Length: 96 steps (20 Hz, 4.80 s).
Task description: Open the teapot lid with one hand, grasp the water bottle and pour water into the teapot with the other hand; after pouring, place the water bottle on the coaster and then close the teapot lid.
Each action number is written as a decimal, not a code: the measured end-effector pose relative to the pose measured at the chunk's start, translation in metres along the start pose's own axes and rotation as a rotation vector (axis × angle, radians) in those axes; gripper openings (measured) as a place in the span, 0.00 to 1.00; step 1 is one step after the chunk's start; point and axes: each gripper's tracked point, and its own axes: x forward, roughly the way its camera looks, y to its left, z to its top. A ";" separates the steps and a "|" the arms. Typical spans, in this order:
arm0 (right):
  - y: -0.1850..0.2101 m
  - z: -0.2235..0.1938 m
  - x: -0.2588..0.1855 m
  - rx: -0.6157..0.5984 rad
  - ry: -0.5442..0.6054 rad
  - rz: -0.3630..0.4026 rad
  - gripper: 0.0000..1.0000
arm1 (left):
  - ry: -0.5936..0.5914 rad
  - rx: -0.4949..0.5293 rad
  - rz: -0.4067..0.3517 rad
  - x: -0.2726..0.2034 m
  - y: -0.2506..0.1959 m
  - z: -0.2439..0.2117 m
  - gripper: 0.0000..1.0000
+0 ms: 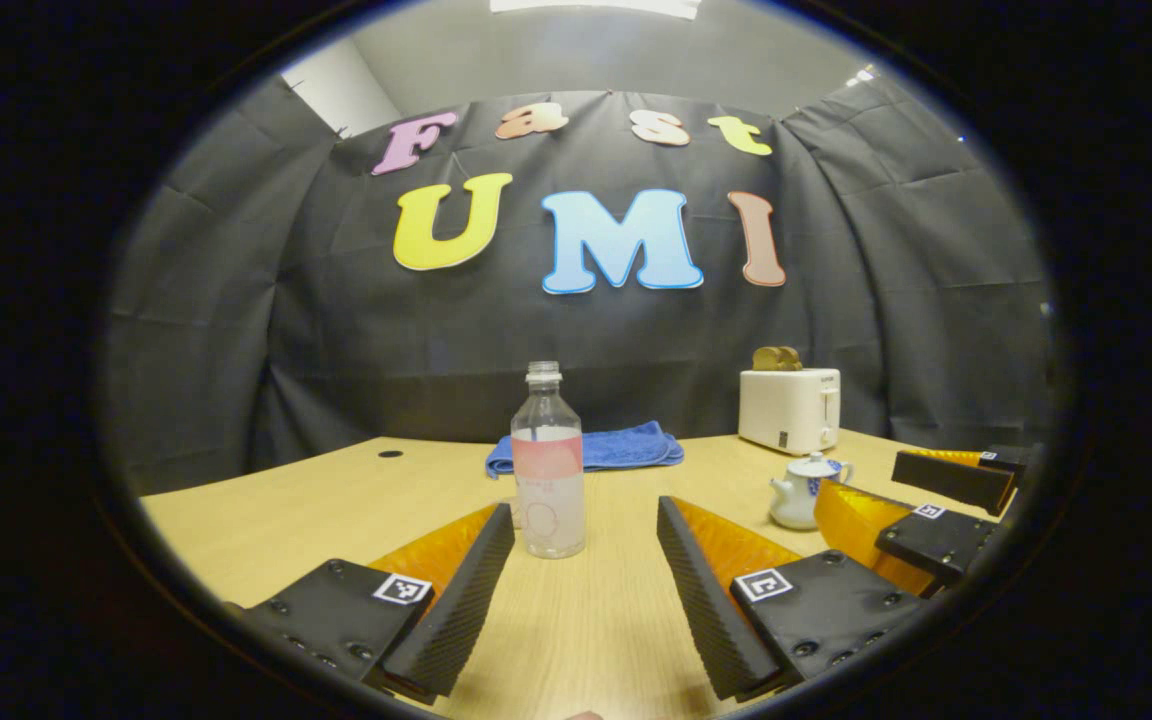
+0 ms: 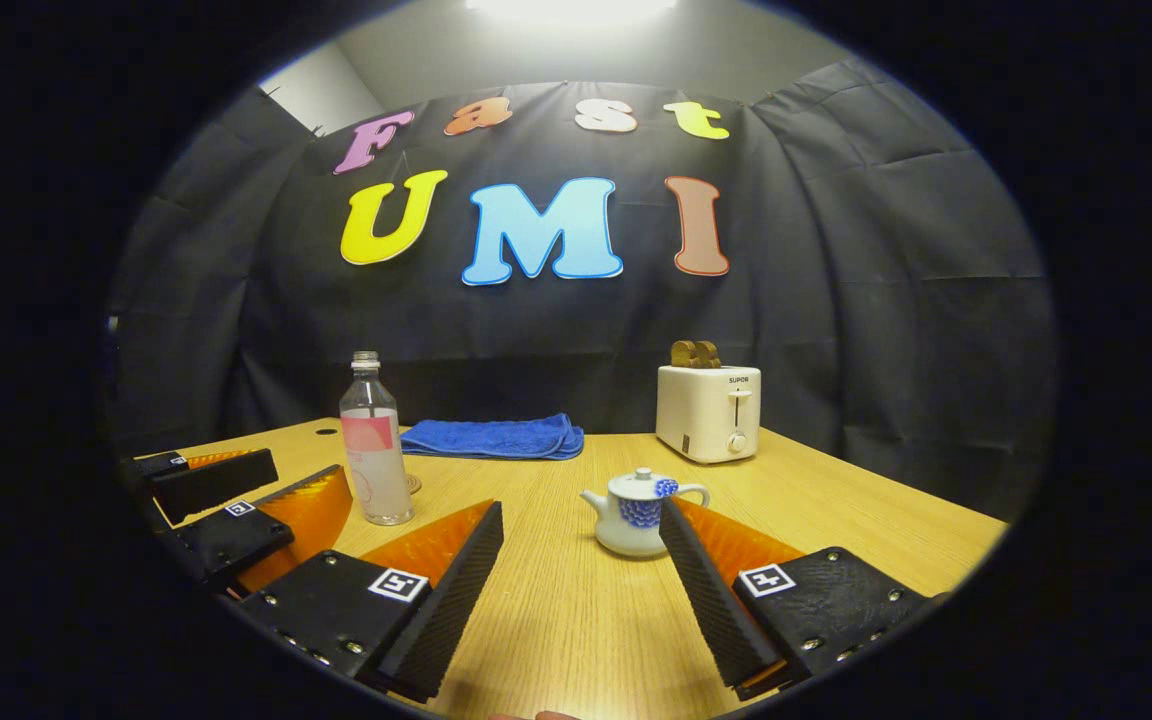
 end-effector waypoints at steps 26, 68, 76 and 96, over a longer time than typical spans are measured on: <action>-0.020 0.003 0.044 -0.032 0.067 -0.062 0.81 | -0.050 -0.025 -0.013 0.012 0.035 0.029 0.99; -0.013 0.038 0.000 -0.070 -0.056 -0.008 0.03 | 0.028 -0.022 -0.013 0.085 0.039 -0.004 0.99; -0.015 0.036 -0.025 -0.068 -0.055 0.010 0.03 | 0.021 -0.038 -0.007 0.115 0.044 0.006 0.99; -0.018 0.033 -0.038 -0.089 -0.062 0.005 0.03 | 0.018 -0.001 0.003 0.165 0.043 -0.001 0.92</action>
